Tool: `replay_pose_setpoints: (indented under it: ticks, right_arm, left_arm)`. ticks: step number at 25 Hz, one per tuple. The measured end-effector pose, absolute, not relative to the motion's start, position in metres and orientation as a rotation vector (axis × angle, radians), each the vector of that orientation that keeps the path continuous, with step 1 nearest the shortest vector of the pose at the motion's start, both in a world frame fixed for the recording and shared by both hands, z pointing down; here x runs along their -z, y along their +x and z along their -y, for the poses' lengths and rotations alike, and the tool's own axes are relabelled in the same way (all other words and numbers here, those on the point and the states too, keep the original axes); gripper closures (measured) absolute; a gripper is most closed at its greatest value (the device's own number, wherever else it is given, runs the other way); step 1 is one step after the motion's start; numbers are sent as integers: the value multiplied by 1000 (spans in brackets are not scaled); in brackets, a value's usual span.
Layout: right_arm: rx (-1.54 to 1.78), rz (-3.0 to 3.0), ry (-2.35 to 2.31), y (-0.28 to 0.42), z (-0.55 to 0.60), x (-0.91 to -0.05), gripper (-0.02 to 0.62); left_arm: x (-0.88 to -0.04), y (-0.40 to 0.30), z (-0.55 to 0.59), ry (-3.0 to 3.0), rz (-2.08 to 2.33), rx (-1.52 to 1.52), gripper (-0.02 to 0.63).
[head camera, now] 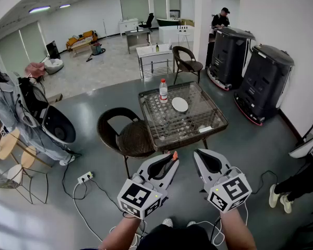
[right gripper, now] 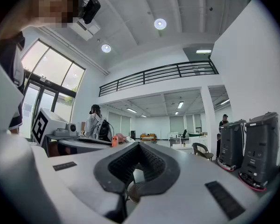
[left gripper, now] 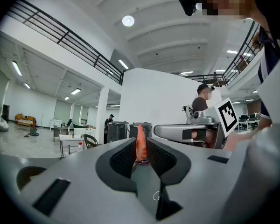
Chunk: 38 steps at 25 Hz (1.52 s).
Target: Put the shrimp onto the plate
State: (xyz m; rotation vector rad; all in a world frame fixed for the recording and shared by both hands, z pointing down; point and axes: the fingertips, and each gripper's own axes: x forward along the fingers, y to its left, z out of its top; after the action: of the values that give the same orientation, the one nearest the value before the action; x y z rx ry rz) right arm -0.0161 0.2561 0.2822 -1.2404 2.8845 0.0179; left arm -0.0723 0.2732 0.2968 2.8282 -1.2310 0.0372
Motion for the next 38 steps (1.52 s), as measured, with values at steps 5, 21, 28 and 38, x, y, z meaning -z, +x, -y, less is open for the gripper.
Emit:
replay_pose_setpoints:
  ticks: [5,21,28,38]
  right_arm:
    - [4,-2870,-1253,-14,-250,-283,591]
    - [33,-2843,-1308,-28,-246,-293,591]
    - [54,-2841,-1349,-24,-236,-294,591]
    - [83,-2842,-1329,-11,-192,-301,591]
  left_arm:
    - [-297,-70,-269,2833,1222,-45,537]
    - [-309,-90,-262,2844,1173,-28,537]
    - [-309,-90,-250,2839,1146,-19,537]
    - [-318,-78,-207,2815,1159,-45,537]
